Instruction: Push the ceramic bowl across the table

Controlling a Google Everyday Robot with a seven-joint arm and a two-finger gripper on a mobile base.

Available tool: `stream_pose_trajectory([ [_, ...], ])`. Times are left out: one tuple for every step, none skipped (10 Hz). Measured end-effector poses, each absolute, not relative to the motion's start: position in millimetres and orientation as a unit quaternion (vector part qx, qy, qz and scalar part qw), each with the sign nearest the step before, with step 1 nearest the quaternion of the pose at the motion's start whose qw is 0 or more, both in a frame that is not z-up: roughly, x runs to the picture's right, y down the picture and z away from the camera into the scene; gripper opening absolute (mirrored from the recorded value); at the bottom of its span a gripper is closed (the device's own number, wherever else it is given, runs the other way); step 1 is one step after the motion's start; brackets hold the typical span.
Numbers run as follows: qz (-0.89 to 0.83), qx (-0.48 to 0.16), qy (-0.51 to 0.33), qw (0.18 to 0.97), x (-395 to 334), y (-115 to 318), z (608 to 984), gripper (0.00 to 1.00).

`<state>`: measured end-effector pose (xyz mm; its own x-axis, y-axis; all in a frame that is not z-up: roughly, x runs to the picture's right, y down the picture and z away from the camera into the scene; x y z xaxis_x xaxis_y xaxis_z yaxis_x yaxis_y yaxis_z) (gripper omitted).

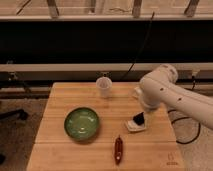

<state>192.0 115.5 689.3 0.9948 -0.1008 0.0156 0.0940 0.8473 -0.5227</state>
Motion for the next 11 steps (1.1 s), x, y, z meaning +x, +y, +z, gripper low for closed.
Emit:
stream_pose_trajectory([
  [-0.055, -0.271, 0.006, 0.961, 187, 116, 690, 0.80],
  [-0.058, -0.270, 0.005, 0.961, 182, 116, 691, 0.80],
  [-0.060, -0.270, 0.004, 0.961, 178, 117, 692, 0.80],
  [-0.063, -0.269, 0.003, 0.961, 175, 117, 693, 0.80],
  [-0.066, -0.268, 0.001, 0.961, 172, 118, 695, 0.80],
  [-0.067, -0.266, 0.000, 0.962, 169, 118, 695, 0.80],
  [-0.069, -0.266, 0.000, 0.962, 166, 119, 696, 0.80],
  [-0.071, -0.265, -0.002, 0.962, 162, 120, 697, 0.80],
  [-0.073, -0.264, -0.003, 0.962, 160, 120, 698, 0.80],
  [-0.075, -0.263, -0.004, 0.962, 158, 121, 699, 0.80],
  [-0.077, -0.262, -0.005, 0.962, 153, 122, 700, 0.80],
])
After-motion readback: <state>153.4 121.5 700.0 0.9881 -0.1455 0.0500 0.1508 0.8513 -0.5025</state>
